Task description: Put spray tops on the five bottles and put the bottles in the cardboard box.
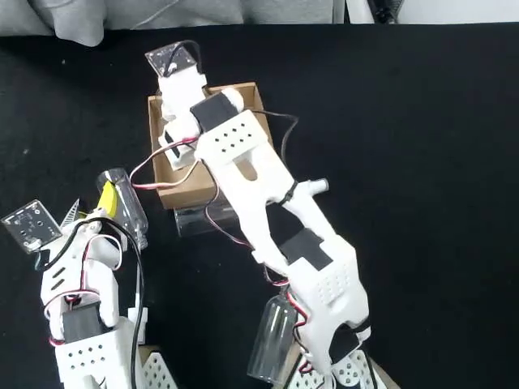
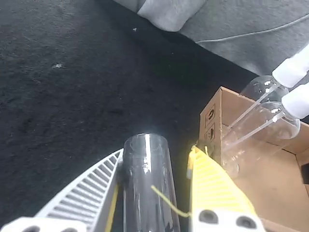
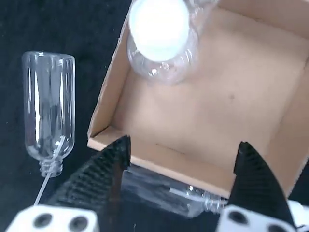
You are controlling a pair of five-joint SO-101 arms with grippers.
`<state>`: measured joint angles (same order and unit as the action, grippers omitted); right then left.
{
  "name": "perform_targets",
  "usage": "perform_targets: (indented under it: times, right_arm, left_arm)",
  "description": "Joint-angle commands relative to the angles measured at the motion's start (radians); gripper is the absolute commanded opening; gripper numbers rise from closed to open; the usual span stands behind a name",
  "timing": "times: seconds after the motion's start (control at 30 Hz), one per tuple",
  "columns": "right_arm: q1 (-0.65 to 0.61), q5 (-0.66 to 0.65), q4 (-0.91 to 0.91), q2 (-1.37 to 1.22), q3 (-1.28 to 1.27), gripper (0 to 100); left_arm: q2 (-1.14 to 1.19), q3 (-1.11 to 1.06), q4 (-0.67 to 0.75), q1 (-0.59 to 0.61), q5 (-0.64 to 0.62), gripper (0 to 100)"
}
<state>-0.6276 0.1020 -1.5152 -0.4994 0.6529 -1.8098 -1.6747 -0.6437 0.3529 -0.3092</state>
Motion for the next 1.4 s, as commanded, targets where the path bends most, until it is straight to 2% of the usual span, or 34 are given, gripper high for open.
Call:
perform_targets:
  times: [0.0, 0.4, 0.7, 1.37]
  right_arm:
    - [-0.015, -0.002, -0.064, 0.027, 0.104, 29.8]
    - [-0.012, -0.002, -0.236, 0.027, 0.251, 29.6]
    - [-0.014, 0.005, -0.245, 0.038, 0.257, 29.4]
    - [-0.009, 0.005, -0.232, 0.395, -0.008, 29.4]
  left_arm:
    - [-0.008, -0.025, 0.006, 0.010, 0.006, 20]
    - [-0.008, -0.025, 0.005, 0.010, 0.006, 20]
    - [-0.008, -0.025, 0.005, 0.012, 0.006, 20]
    - [-0.008, -0.025, 0.002, 0.012, 0.006, 20]
